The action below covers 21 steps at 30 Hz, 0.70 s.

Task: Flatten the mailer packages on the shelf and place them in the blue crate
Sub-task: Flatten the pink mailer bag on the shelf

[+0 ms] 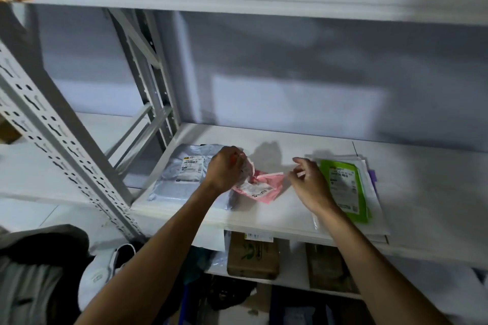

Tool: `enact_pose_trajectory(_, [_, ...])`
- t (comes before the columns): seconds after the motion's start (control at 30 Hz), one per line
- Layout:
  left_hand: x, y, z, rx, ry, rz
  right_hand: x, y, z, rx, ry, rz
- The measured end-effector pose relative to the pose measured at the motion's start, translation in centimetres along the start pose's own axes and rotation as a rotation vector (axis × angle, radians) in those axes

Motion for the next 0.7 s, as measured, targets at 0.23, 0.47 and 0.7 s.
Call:
enact_pose_trajectory(0.23, [-0.7, 0.5, -0.4, 0.006, -0.027, 0.095, -1.1, -1.3, -1.1, 0.025, 0.045, 0.162])
enact_pose_trajectory(0.47, [-1.2, 0.7, -0.3, -0.024, -0.039, 0.141, -0.9, -1.7, -1.2, -0.009, 0.15, 0.154])
enact_pose_trajectory(0.7, [-1.0, 1.4, 0.0, 0.013, -0.129, 0.075, -0.4, -2.0, -2.3, -0.101, 0.326, 0.163])
Point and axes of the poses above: each hand's wrist, its own y-axis towards the middle knuckle, its own x-axis out of the back of the hand, z = x × y, the point moved 3 cm from there along y, towards the middle knuckle, and after that the axes turned 15 degrees about -y, right-handed, at the moved point
